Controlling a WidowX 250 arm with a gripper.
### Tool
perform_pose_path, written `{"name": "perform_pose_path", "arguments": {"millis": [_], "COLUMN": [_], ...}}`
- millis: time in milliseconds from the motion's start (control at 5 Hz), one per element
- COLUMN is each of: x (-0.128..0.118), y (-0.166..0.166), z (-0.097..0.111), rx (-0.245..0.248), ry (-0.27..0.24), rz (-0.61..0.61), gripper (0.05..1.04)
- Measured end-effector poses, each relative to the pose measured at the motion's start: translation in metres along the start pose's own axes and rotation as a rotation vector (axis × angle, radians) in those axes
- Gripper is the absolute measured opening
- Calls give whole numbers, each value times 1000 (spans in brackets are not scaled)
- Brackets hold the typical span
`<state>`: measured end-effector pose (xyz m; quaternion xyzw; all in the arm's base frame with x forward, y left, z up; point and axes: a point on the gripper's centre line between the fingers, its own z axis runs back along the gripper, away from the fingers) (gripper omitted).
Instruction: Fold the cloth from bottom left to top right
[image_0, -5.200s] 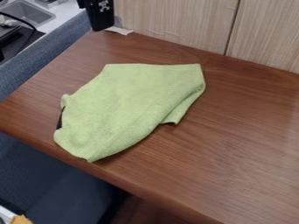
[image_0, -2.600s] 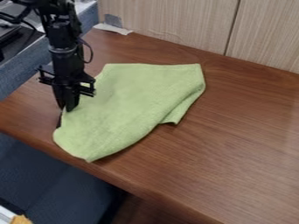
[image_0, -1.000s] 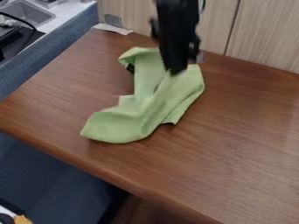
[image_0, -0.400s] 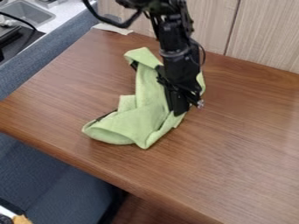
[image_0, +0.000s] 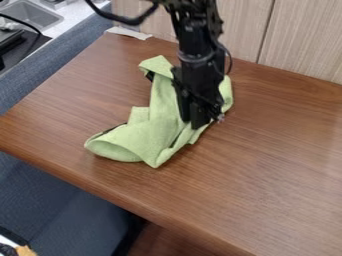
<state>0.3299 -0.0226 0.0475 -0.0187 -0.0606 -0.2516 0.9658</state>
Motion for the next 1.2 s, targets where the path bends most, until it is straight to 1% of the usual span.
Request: {"name": "perform_pose_path", "arguments": {"millis": [200,400,600,800,1000,1200], "x": [-8,-11,-11,-14,-22,-22], "y": [0,-1,0,-1,10,10], "z": [16,23,41,71,103,105], "rx": [43,50,78,115,143,144], "ry": [-17,-11,-40,-94,-155,-163], "rz": [-6,-12,-44,-68,-48,-50], "gripper": [762,993,1004,1001,1001,1001]}}
